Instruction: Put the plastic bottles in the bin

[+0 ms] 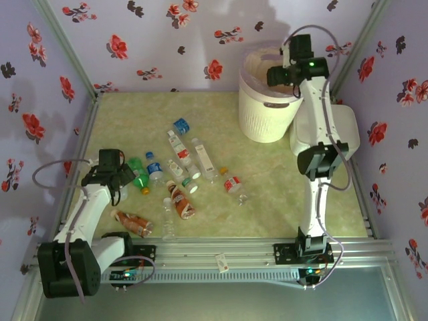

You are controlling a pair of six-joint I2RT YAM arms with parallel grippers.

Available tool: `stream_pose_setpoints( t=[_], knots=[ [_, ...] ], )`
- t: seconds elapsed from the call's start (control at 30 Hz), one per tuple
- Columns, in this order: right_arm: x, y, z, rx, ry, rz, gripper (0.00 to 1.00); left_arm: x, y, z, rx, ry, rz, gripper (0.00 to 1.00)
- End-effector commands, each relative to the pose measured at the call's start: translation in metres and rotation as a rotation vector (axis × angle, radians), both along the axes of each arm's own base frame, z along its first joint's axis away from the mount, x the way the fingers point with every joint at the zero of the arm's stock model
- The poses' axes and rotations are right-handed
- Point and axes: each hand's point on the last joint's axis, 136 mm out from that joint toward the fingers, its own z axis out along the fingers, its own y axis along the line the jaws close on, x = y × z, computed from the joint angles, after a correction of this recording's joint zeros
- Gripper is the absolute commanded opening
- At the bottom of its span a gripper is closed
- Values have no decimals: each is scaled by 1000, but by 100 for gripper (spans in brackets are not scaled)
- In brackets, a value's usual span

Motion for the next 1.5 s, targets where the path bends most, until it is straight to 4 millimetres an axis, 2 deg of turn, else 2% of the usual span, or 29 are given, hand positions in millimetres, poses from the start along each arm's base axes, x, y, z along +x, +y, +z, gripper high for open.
stream_pose_setpoints(
  t=[0.0,0.2,0.37,0.6,0.67,0.73,0.83,1.07,1.2,1.37,1.47],
  knots=[
    [-40,10,75,32,-137,42,82,5,1,-11,-40,-1,36,94],
    [-84,37,106,65,-215,95,81,5,2,-30,-118,42,60,87],
    [-115,38,117,127,-229,92,80,12,-3,-40,-180,23,48,85],
    [-153,59,79,235,-151,134,80,26,-4,-52,-194,47,23,80],
    [-165,63,71,275,-137,151,80,29,-4,-54,-192,52,14,76],
    [-177,64,64,306,-128,158,80,31,-4,-55,-189,52,8,70],
    [-193,62,51,344,-108,144,80,32,-3,-57,-186,54,6,67],
    [-210,68,35,385,-54,172,79,34,-3,-58,-185,54,2,56],
    [-215,72,38,409,-51,191,79,37,-4,-37,-174,15,-28,51],
    [-220,87,44,479,-39,216,78,41,-7,18,-149,-148,-90,47],
    [-233,114,48,490,-39,277,78,39,-8,57,-131,-255,-104,42]
  ],
)
